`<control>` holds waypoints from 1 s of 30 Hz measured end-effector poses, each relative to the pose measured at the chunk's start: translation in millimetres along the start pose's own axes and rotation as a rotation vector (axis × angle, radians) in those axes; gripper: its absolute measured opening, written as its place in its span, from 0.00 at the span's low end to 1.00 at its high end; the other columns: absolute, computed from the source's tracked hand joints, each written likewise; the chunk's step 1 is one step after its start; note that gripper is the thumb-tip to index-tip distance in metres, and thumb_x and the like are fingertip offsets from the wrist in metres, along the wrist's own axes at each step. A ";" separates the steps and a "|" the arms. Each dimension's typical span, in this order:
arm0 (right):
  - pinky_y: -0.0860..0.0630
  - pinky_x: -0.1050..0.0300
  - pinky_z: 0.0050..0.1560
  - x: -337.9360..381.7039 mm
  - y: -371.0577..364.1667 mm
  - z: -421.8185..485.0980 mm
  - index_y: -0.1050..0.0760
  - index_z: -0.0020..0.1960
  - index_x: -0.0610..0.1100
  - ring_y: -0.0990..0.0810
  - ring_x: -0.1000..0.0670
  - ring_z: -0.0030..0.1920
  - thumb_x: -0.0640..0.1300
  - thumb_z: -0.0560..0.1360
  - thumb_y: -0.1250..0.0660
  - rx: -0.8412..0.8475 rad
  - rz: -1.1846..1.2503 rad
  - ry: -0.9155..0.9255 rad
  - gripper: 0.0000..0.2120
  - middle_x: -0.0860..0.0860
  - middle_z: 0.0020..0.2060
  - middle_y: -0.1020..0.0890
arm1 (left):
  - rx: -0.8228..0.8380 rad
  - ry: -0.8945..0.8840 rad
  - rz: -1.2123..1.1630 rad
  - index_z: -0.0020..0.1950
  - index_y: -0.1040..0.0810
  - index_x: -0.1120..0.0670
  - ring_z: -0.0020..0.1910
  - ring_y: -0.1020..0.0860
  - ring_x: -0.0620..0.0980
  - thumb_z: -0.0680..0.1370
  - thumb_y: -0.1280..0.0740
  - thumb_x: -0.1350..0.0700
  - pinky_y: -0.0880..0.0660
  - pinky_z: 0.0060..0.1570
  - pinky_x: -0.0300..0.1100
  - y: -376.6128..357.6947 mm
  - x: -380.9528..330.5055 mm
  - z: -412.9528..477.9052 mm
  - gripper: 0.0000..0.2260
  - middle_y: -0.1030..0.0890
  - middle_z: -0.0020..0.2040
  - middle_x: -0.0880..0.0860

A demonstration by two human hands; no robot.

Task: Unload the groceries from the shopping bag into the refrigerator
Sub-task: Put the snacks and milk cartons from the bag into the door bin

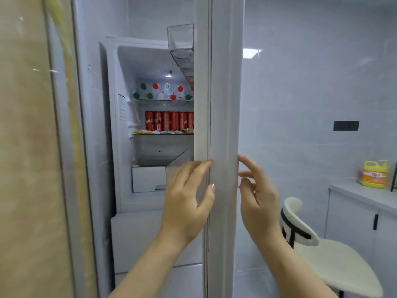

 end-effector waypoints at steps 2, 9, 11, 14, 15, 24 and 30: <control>0.29 0.74 0.48 6.3 -17.5 -3.0 0.31 0.59 0.58 0.25 0.65 0.49 0.37 0.72 0.47 0.062 0.001 -0.007 0.22 0.57 0.52 0.22 | 0.046 0.056 -0.042 0.69 0.36 0.38 0.68 0.37 0.42 0.74 0.43 0.40 0.34 0.63 0.42 5.9 4.8 -2.9 0.23 0.35 0.69 0.44; 0.33 0.63 0.63 10.8 -82.8 -10.1 0.32 0.67 0.57 0.32 0.56 0.66 0.32 0.76 0.45 0.393 -0.197 -0.051 0.26 0.63 0.65 0.31 | -0.036 0.230 -0.014 0.73 0.38 0.46 0.70 0.47 0.33 0.75 0.31 0.57 0.49 0.55 0.14 32.5 48.6 -11.8 0.29 0.46 0.74 0.41; 0.35 0.64 0.60 9.3 -100.1 -11.5 0.37 0.71 0.58 0.39 0.56 0.70 0.35 0.78 0.45 0.487 -0.302 -0.054 0.26 0.61 0.72 0.39 | -0.069 0.270 -0.032 0.73 0.37 0.48 0.69 0.45 0.33 0.76 0.33 0.59 0.49 0.54 0.13 41.4 64.0 -12.8 0.27 0.43 0.72 0.40; 0.31 0.58 0.58 6.6 -125.0 -11.1 0.45 0.73 0.59 0.41 0.53 0.70 0.39 0.79 0.45 0.595 -0.371 -0.050 0.28 0.60 0.75 0.46 | -0.113 0.310 0.014 0.72 0.35 0.52 0.64 0.42 0.29 0.77 0.34 0.60 0.47 0.54 0.13 54.2 87.3 -15.2 0.24 0.39 0.69 0.40; 0.31 0.58 0.57 4.9 -134.1 -10.8 0.47 0.74 0.59 0.41 0.52 0.70 0.39 0.79 0.44 0.619 -0.375 -0.041 0.28 0.60 0.75 0.47 | -0.130 0.332 0.038 0.71 0.34 0.53 0.63 0.40 0.30 0.77 0.34 0.58 0.44 0.54 0.15 59.0 94.9 -15.8 0.23 0.38 0.67 0.39; 0.40 0.56 0.69 -30.0 -218.7 -7.7 0.47 0.75 0.55 0.43 0.49 0.72 0.43 0.78 0.41 0.675 -0.389 0.179 0.29 0.56 0.75 0.46 | -0.256 0.452 0.156 0.72 0.33 0.51 0.64 0.27 0.44 0.79 0.37 0.56 0.30 0.60 0.36 84.7 171.6 -7.5 0.21 0.26 0.66 0.47; 0.25 0.48 0.56 -61.1 -271.3 5.5 0.32 0.66 0.50 0.24 0.42 0.62 0.42 0.64 0.28 0.615 -0.444 0.361 0.32 0.50 0.65 0.25 | -0.404 0.536 0.109 0.72 0.33 0.48 0.62 0.26 0.43 0.80 0.40 0.55 0.30 0.57 0.37 84.2 237.3 0.9 0.19 0.25 0.65 0.44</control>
Point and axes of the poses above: each hand's wrist, its own z-axis towards the middle knuckle, its own y-axis out of the back of the hand, x = y × z, the point moved 4 cm from there along z, towards the middle knuckle
